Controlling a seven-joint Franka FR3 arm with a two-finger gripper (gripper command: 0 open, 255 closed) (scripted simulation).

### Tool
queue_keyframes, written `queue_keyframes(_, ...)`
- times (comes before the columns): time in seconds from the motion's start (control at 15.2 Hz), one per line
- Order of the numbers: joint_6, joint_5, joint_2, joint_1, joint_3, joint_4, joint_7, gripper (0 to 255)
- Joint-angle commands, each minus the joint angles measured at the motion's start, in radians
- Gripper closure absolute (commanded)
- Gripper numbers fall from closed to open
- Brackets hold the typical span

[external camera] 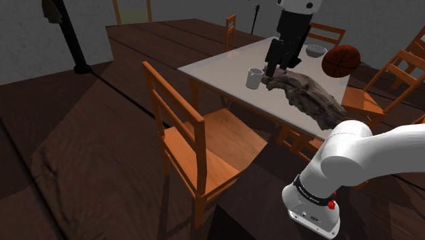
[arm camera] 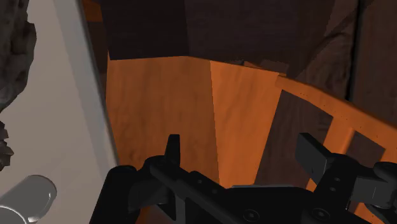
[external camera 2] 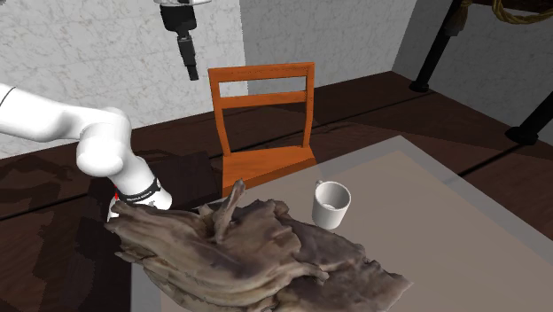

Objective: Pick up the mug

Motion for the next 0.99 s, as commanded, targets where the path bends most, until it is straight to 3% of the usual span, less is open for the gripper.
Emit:
queue_keyframes(0.0, 0.0, 0.0, 0.0, 0.0, 0.0, 0.0, 0.0, 0)
queue_keyframes(0.92, 0.253, -0.151, 0.231, -0.046, -0.299, 0.004, -0.351, 0)
